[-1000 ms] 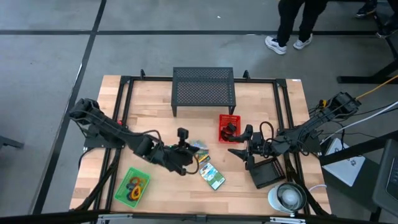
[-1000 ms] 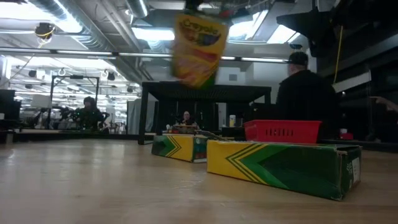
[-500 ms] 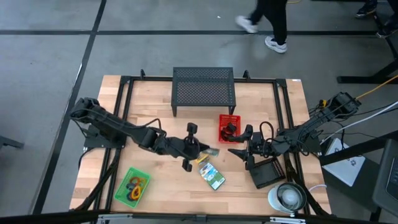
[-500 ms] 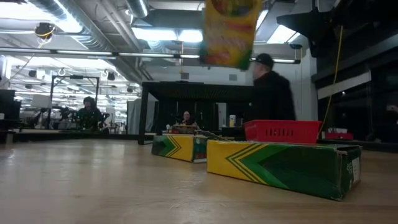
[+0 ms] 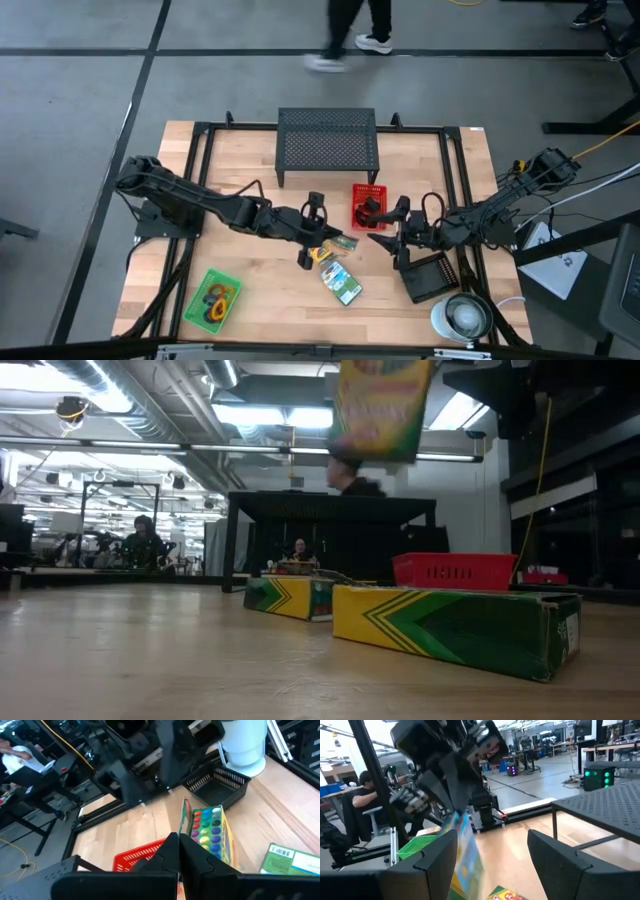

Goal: Pick & Place Office Desk Supplies
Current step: Put the crayon box into the black bin

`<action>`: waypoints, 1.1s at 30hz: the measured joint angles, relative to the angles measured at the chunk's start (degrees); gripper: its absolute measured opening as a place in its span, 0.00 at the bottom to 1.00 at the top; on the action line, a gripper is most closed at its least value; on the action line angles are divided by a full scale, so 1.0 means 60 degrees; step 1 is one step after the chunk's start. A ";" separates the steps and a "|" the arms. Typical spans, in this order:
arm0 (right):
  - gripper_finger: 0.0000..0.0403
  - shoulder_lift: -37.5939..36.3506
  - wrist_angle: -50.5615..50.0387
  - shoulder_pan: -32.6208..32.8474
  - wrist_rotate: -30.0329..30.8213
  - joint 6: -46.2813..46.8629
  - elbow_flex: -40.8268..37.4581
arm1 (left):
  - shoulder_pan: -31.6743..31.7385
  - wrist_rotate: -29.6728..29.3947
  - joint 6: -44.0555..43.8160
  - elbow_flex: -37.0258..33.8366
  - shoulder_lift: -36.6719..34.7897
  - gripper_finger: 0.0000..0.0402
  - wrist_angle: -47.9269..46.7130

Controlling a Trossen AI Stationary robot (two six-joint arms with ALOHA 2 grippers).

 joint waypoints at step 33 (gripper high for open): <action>0.61 -0.0001 -0.1162 -0.0002 -0.0577 0.1118 0.0000 | 0.0995 0.0822 0.0998 0.1351 0.0589 0.00 -0.0032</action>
